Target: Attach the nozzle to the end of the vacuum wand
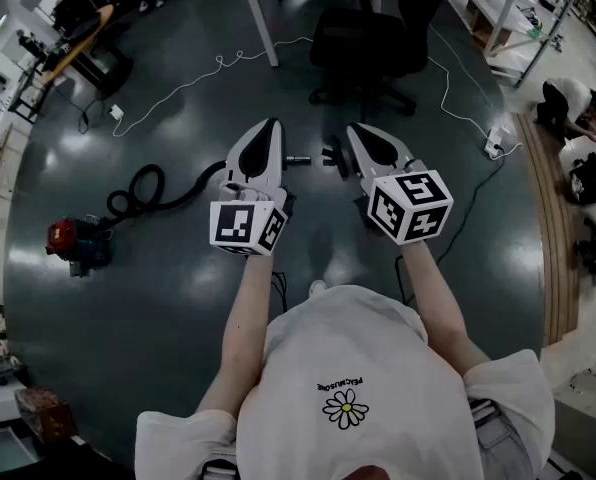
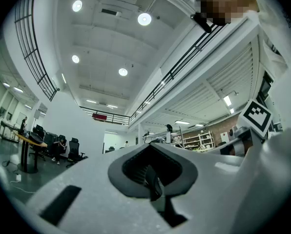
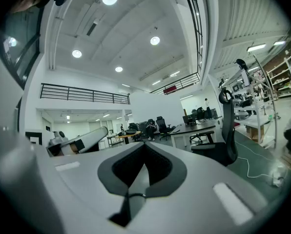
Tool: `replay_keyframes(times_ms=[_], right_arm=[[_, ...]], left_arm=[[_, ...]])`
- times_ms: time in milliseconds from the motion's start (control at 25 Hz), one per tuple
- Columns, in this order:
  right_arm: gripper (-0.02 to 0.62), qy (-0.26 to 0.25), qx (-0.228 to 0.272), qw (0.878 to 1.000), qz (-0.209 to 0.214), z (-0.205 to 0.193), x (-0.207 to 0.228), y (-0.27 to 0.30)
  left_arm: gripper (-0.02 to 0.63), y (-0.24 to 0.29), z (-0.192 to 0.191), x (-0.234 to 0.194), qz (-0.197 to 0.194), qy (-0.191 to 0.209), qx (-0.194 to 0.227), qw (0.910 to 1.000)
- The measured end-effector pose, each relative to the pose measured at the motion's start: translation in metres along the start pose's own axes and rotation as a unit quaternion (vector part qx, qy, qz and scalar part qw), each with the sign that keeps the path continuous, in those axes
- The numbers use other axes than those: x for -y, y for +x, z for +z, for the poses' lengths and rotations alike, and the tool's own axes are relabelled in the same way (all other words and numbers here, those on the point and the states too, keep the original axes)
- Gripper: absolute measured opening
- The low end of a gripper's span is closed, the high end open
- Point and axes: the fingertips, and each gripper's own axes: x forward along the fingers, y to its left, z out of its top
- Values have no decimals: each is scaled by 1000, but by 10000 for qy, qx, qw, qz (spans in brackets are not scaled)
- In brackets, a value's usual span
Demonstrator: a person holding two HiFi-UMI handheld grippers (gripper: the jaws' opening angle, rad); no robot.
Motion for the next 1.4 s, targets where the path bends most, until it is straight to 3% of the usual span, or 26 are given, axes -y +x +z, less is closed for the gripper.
replay_keyframes(times_ms=[440, 680, 960, 1160, 1400], right_arm=[[7, -43, -56, 9999, -73, -4, 8, 3], [8, 67, -99, 9998, 165, -12, 15, -2], [8, 254, -311, 9992, 62, -31, 37, 16], [8, 147, -400, 9991, -45, -40, 58, 59], [8, 22, -477, 9988, -112, -29, 97, 155]], left_arm=[[0, 5, -7, -4, 7, -30, -53, 10000], [0, 4, -22, -4, 35, 7, -195, 9998], [0, 4, -40, -30, 239, -25, -257, 9994], [0, 32, -63, -66, 279, -93, -189, 9994], [0, 107, -87, -138, 183, -211, -21, 9996]])
